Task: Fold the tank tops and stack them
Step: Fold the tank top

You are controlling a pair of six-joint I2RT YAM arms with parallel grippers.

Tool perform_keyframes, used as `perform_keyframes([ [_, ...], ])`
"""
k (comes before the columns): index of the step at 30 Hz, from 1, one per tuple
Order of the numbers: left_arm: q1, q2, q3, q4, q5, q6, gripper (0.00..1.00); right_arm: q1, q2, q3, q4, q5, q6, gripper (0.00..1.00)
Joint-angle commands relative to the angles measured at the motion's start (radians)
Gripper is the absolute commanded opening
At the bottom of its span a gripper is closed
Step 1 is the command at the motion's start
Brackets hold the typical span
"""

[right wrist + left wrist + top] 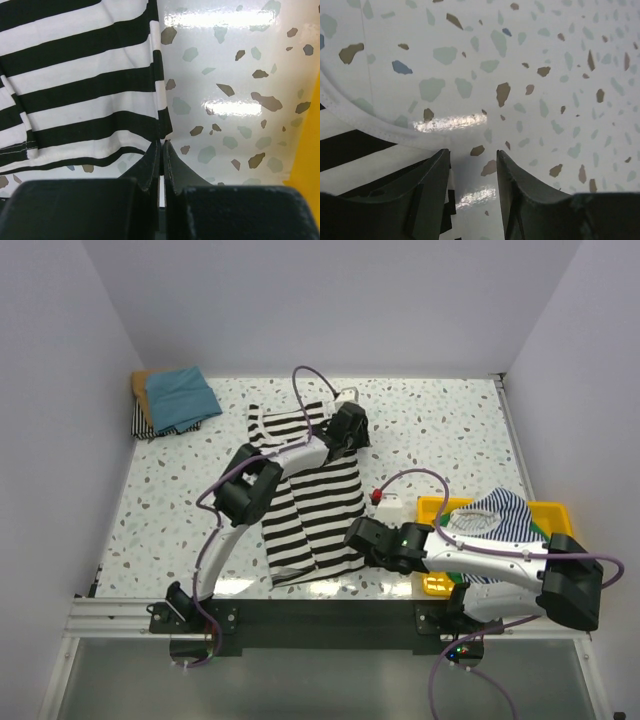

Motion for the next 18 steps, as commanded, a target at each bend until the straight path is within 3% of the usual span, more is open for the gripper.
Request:
perform_keyframes([
  [1, -0.019, 0.025, 0.07, -0.046, -0.127, 0.071, 0.48, 0.002, -0.025, -0.016, 0.002, 0.038, 0.043, 0.0],
  [7, -0.056, 0.072, 0.168, -0.17, -0.287, 0.089, 0.47, 0.002, -0.017, -0.03, 0.025, 0.026, 0.048, 0.0],
  [12, -0.054, 0.048, 0.101, -0.118, -0.295, 0.087, 0.45, 0.002, -0.025, -0.039, 0.027, 0.026, 0.054, 0.0],
  [18, -0.056, 0.075, 0.135, -0.138, -0.303, 0.099, 0.38, 0.002, -0.028, -0.047, 0.025, 0.027, 0.06, 0.0],
])
